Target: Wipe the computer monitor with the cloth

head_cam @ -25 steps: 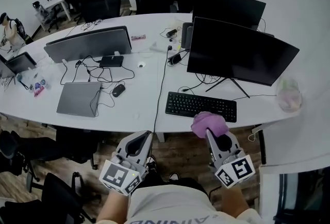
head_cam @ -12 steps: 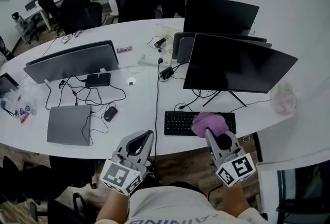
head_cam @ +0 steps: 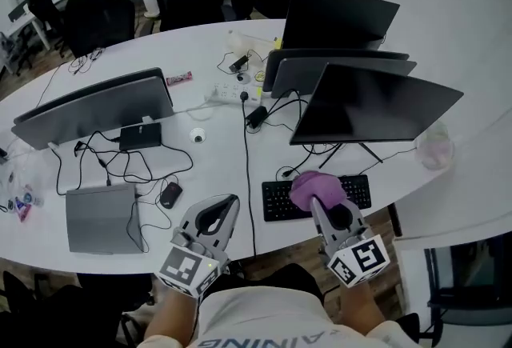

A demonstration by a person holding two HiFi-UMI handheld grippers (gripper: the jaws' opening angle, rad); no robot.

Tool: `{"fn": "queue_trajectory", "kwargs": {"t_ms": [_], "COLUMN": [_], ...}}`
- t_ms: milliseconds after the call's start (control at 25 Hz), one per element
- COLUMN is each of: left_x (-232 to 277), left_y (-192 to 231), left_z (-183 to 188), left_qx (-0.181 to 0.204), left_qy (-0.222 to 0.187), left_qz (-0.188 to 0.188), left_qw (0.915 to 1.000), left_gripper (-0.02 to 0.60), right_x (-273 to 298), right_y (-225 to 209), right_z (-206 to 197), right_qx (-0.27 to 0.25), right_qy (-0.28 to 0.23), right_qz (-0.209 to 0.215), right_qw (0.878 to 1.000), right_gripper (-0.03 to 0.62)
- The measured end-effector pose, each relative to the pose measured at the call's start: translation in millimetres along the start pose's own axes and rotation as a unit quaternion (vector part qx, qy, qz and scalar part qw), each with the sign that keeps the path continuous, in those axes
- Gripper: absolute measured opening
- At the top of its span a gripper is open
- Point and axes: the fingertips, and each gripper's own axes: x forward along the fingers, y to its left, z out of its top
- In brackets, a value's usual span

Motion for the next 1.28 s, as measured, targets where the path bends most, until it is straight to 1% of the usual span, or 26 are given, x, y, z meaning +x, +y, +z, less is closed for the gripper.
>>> {"fn": "queue_trajectory", "kwargs": {"t_ms": [240,440,560,680,800,920,1000,1160,1280], "left_x": [9,14,19,24,30,37,42,47,47], "left_y": [9,15,14,15,16,12,13,21,29], "left_z": [-4,-6,-8,-10,-11,-10,-11,-14,-18], "left_qx": [-0.009,-0.013,-0.015,-0.010,-0.014,-0.015,-0.012,-0.010,-0.015], "left_qy": [0.008,0.014,0.020,0.027,0.028,0.026,0.027,0.040,0.049], "left_qz": [-0.016,-0.005,-0.002,0.001,0.001,-0.009,-0.009,0.006,0.019], "left_qw": [0.9998,0.9998,0.9997,0.9996,0.9995,0.9995,0.9995,0.9991,0.9985], "left_gripper": [0.005,0.005,0.005,0.005,0.005,0.005,0.005,0.005,0.005], "right_x": [25,42,51,65,80,97,110,131,145], "right_y": [-2,-15,-28,-40,-51,-60,-68,-80,-85], "right_z": [-8,-21,-31,-47,-62,-79,-92,-121,-138], "right_qx": [0.024,0.051,0.071,0.102,0.135,0.149,0.155,0.169,0.191], "right_qy": [0.004,0.010,0.019,0.035,0.055,0.069,0.078,0.105,0.117], "right_qz": [-0.004,-0.003,-0.010,-0.018,-0.025,-0.029,-0.031,-0.029,-0.026], "right_qw": [1.000,0.999,0.997,0.994,0.989,0.986,0.984,0.980,0.974], "right_gripper": [0.055,0.055,0.055,0.055,0.055,0.055,0.054,0.055,0.055]}}
